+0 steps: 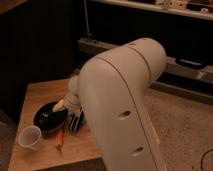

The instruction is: Pick up the ceramic bowl

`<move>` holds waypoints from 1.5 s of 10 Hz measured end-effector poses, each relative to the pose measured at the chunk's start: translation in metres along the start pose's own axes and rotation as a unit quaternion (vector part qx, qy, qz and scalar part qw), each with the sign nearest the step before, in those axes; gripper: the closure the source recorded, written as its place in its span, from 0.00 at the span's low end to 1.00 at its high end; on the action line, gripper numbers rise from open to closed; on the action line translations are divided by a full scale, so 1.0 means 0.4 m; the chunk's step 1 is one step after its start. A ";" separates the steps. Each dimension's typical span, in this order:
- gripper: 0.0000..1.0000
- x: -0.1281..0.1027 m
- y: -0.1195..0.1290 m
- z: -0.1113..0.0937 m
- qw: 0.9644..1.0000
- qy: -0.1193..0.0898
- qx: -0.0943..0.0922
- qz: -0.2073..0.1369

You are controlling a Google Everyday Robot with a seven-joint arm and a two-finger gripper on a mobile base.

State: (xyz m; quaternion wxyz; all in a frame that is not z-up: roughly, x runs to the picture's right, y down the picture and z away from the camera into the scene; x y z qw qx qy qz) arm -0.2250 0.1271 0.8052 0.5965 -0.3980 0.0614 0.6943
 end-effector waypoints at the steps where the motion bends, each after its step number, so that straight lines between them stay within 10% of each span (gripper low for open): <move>1: 0.20 0.000 -0.001 -0.001 1.000 0.000 0.000 0.000; 6: 0.52 0.000 -0.005 -0.001 1.000 0.001 0.003 -0.005; 15: 0.52 0.002 0.017 0.019 1.000 0.010 0.006 -0.009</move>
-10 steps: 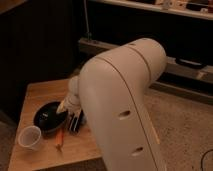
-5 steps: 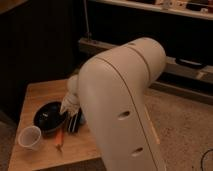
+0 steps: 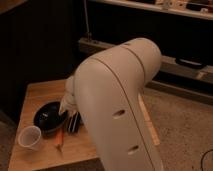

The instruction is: Pick up the ceramic bowl

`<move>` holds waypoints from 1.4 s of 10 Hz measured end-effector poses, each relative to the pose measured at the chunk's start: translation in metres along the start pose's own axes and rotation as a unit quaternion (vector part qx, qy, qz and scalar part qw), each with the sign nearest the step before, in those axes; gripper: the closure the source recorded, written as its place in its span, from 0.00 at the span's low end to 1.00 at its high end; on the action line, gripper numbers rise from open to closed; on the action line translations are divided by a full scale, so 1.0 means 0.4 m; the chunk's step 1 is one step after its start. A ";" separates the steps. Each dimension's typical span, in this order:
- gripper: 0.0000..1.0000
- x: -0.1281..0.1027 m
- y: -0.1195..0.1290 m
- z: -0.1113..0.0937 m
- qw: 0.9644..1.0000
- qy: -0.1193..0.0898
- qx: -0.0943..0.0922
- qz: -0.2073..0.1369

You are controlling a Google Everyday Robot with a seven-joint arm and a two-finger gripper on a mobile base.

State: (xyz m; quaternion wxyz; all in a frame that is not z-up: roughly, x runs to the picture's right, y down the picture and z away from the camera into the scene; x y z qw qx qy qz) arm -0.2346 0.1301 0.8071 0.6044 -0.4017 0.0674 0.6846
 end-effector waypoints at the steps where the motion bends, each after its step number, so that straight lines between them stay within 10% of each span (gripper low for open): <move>1: 0.52 0.000 0.000 0.009 1.000 0.002 0.001 0.001; 14: 0.52 -0.006 -0.020 0.066 1.000 0.022 0.011 0.008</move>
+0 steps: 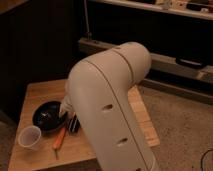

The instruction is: Pick up the ceramic bowl

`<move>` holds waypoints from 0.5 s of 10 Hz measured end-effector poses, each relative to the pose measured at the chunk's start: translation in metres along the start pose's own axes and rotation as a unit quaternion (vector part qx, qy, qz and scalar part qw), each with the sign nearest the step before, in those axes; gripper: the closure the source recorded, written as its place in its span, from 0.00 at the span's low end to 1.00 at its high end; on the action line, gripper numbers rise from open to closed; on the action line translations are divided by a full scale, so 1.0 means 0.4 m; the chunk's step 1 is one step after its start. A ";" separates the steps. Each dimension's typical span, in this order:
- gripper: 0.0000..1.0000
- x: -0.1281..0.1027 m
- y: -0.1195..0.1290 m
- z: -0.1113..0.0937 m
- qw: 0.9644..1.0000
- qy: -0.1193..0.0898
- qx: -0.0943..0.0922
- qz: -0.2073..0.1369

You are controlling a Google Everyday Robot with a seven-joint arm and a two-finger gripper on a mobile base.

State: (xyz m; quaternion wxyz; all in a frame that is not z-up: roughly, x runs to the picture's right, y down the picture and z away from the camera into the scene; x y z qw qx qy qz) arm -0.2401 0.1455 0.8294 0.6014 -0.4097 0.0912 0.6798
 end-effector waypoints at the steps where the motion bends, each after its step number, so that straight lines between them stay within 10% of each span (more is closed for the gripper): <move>1: 0.52 -0.001 0.000 0.002 1.000 0.000 0.002 -0.001; 5: 0.52 -0.005 0.003 0.015 1.000 0.003 0.009 -0.001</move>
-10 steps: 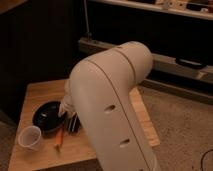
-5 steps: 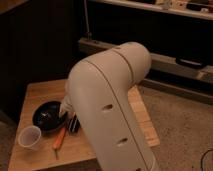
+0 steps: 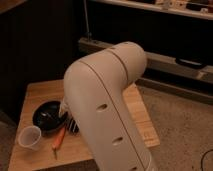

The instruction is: Pick up the ceramic bowl

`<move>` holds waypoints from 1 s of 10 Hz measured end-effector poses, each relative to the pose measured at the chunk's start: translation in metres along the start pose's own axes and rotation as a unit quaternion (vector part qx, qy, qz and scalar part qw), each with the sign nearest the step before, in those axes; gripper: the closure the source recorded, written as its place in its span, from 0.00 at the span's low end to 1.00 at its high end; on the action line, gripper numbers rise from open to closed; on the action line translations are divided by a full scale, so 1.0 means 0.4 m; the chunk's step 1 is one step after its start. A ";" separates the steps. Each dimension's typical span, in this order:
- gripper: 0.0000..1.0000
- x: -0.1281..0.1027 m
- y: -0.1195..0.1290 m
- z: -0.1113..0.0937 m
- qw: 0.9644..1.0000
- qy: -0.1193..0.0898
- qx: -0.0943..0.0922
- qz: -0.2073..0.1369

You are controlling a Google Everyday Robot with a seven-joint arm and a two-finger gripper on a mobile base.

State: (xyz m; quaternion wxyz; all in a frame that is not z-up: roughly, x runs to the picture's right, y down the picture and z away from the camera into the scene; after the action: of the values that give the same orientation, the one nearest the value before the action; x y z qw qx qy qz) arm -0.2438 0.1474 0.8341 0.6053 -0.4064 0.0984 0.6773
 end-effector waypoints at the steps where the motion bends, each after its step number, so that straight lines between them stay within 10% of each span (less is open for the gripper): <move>1: 0.52 -0.001 0.001 0.004 1.000 0.001 0.000 0.000; 6: 0.56 -0.001 0.014 0.030 1.000 0.008 0.002 -0.004; 10: 0.95 0.000 0.015 0.040 1.000 0.007 0.004 -0.004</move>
State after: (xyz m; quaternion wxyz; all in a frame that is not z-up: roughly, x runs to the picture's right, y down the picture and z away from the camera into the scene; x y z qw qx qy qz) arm -0.2561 0.1559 0.8422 0.6091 -0.4093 0.1038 0.6713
